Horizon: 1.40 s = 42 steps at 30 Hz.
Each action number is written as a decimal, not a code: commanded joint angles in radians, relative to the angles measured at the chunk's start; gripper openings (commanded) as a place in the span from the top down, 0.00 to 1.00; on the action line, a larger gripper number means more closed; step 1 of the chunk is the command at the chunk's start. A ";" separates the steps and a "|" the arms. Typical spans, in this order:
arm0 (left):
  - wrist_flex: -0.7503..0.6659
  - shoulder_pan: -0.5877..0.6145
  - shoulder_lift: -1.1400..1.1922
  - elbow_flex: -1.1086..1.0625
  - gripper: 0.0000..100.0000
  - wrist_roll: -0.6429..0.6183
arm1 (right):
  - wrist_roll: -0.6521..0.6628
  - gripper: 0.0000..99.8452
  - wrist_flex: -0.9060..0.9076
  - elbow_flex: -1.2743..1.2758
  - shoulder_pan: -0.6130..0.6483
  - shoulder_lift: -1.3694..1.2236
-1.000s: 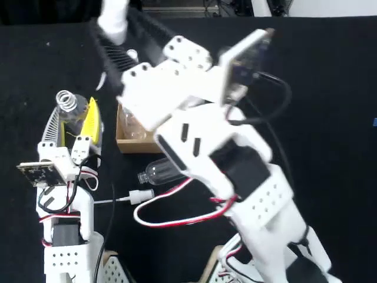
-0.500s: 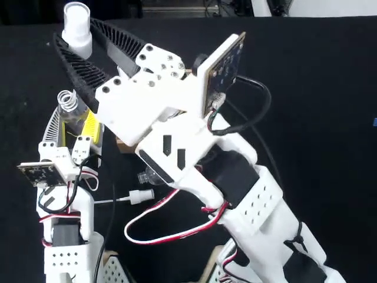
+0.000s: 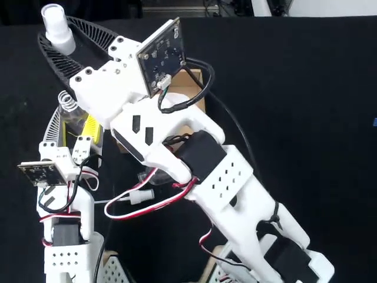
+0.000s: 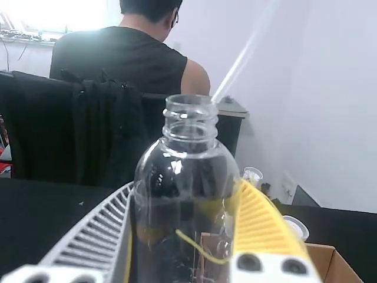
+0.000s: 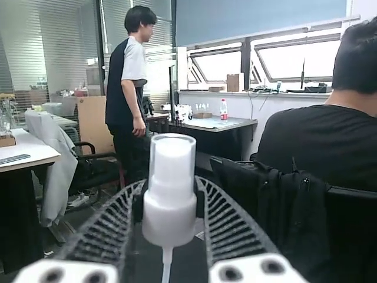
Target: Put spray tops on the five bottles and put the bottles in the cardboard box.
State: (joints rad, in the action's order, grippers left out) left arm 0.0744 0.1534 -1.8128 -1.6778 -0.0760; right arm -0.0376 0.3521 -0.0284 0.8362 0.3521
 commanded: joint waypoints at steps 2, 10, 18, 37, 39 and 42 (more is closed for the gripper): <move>0.003 -0.013 -0.014 -0.021 0.97 -0.002 | 0.008 0.99 -0.032 -0.070 0.018 0.005; 0.005 -0.107 -0.014 -0.021 0.97 0.005 | 0.006 0.99 0.051 -0.197 0.014 0.007; 0.005 -0.114 -0.014 -0.021 0.97 0.005 | 0.008 0.99 0.176 -0.203 -0.012 -0.001; 0.005 -0.116 -0.014 -0.021 0.97 -0.002 | 0.008 0.99 0.173 -0.113 -0.044 -0.002; 0.005 -0.116 -0.014 -0.021 0.97 -0.002 | 0.008 0.99 0.158 -0.113 -0.058 -0.005; 0.005 -0.116 -0.014 -0.021 0.97 -0.002 | 0.008 0.99 0.106 -0.120 -0.083 -0.035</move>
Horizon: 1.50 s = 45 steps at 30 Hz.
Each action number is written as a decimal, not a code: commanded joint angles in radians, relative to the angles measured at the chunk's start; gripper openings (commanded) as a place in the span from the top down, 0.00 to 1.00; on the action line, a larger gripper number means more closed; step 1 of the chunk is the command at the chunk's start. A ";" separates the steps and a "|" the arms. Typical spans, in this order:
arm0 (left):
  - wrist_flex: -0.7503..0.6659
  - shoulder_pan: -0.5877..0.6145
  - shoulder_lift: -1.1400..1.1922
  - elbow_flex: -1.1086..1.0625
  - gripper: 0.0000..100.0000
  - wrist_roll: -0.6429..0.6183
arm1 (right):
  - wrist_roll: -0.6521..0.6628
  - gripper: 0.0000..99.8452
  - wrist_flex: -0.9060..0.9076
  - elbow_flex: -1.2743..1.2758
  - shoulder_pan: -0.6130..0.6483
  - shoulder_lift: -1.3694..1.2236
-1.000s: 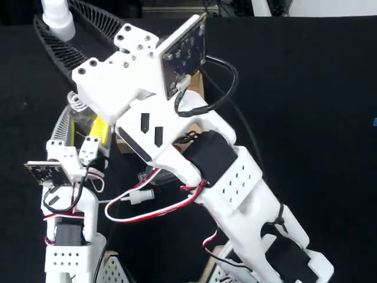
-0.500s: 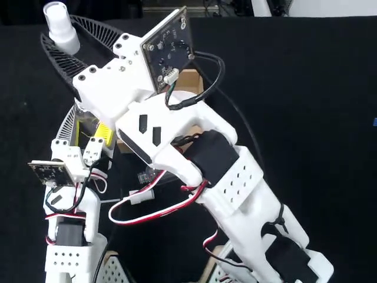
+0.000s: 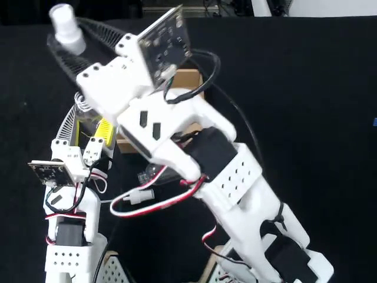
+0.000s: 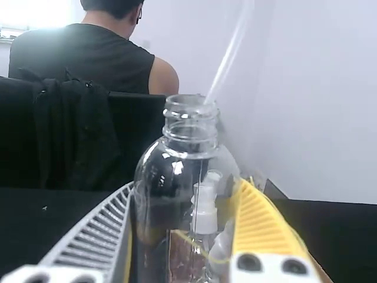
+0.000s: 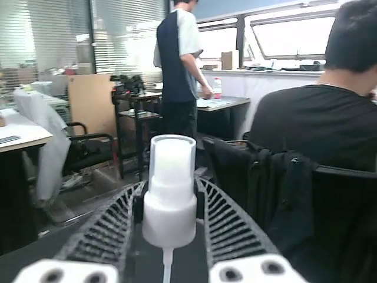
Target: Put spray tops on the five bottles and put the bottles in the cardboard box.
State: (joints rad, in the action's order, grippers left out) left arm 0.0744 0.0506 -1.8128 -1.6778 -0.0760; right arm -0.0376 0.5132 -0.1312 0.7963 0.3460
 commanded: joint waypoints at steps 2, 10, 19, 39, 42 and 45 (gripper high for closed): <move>0.005 -0.013 -0.014 -0.021 0.97 -0.002 | 0.008 0.99 -0.077 -0.018 -0.057 -0.045; 0.005 -0.013 -0.014 -0.021 0.97 -0.002 | 0.003 0.99 -0.072 -0.018 -0.051 -0.033; 0.003 -0.013 -0.014 -0.021 0.97 -0.002 | 0.006 0.99 0.132 -0.019 -0.003 -0.028; 0.003 -0.013 -0.014 -0.021 0.97 -0.002 | 0.006 0.85 0.431 -0.337 0.052 -0.028; 0.005 -0.005 -0.014 -0.021 0.97 -0.002 | 0.006 0.85 0.559 -0.441 0.002 -0.027; 0.000 -0.004 -0.014 -0.021 0.97 0.005 | 0.006 0.87 0.667 -0.489 -0.097 -0.031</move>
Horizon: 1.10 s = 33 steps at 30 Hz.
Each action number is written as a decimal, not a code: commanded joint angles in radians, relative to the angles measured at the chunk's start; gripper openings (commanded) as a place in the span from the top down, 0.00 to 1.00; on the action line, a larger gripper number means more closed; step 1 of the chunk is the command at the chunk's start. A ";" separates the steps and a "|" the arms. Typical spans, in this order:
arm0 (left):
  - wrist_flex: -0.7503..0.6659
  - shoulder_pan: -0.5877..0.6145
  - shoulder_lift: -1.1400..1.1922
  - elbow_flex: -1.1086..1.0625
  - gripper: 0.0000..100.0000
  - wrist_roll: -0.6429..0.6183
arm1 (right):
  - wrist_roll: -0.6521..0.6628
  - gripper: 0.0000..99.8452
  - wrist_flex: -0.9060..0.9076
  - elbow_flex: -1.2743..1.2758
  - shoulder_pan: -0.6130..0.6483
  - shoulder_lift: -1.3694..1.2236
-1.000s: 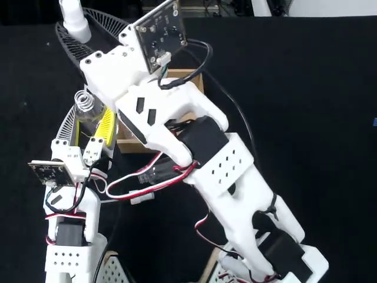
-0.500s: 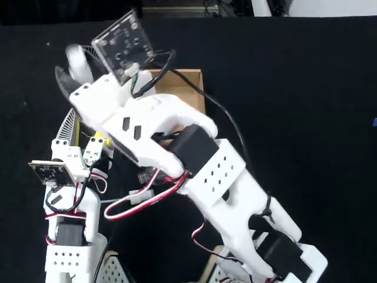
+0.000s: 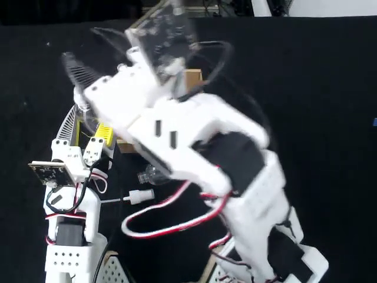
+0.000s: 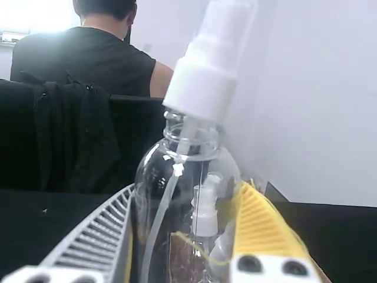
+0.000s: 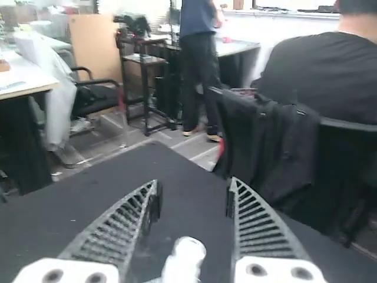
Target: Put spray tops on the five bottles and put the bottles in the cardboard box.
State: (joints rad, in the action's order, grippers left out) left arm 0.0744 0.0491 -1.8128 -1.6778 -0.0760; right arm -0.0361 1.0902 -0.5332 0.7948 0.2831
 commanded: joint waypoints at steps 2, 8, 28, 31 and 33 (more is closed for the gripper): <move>0.006 -0.002 -0.012 -0.021 0.97 0.006 | 0.006 0.92 0.146 -0.087 -0.195 0.035; 0.018 0.101 -0.012 -0.021 0.97 -0.002 | 0.006 0.99 0.322 -0.071 -0.451 0.033; -0.456 0.515 0.468 -0.030 0.97 0.006 | 0.089 0.99 -0.186 1.041 -0.529 0.550; -0.626 0.521 0.677 -0.008 0.97 0.008 | 0.097 0.99 -0.284 1.227 -0.529 0.638; -0.706 0.544 0.830 0.042 0.97 0.008 | 0.095 0.99 -0.331 1.317 -0.529 0.656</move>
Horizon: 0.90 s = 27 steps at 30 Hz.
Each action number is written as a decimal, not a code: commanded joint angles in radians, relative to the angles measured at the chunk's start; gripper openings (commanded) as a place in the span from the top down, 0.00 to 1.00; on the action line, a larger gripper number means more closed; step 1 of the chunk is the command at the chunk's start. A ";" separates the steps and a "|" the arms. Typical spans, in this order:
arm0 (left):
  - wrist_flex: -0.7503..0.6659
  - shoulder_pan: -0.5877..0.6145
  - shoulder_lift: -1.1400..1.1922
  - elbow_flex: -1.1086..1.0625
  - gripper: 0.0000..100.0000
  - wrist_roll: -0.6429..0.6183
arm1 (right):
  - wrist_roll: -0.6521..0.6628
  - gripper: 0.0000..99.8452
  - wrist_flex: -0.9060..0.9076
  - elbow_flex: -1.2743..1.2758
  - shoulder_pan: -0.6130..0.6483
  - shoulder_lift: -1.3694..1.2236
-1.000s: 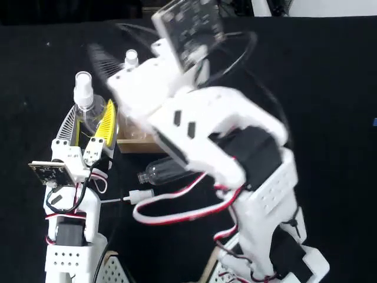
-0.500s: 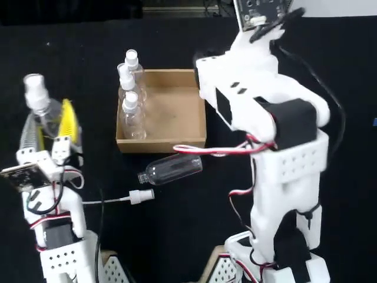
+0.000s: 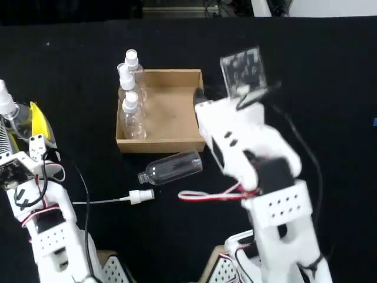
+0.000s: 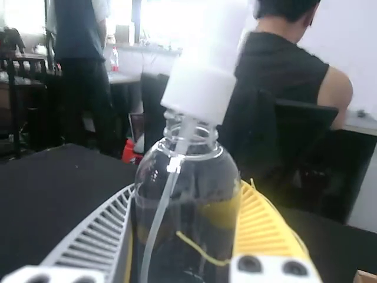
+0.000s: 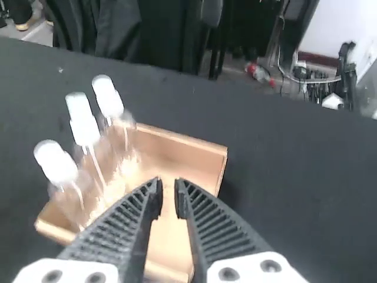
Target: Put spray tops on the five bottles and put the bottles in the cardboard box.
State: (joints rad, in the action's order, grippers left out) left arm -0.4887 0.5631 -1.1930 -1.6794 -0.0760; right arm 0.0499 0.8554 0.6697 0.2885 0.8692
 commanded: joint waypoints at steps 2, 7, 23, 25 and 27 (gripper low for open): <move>-0.196 0.071 0.373 0.119 0.97 0.008 | 0.008 0.99 -0.153 0.186 -0.023 0.071; -0.385 0.147 0.723 0.229 0.97 0.008 | 0.003 0.99 -0.279 0.326 -0.023 0.071; -1.086 0.214 1.519 0.390 0.97 0.008 | 0.003 0.99 -0.431 0.512 -0.017 0.077; -1.198 0.214 1.597 0.394 0.97 0.008 | 0.003 0.99 -0.431 0.512 -0.017 0.077; -1.249 0.205 1.657 0.397 0.97 0.006 | 0.003 0.99 -0.431 0.512 -0.017 0.077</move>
State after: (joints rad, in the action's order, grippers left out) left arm -1.6303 0.7672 0.4058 -1.3249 -0.0760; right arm 0.0529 0.4503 1.1868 0.2885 0.8984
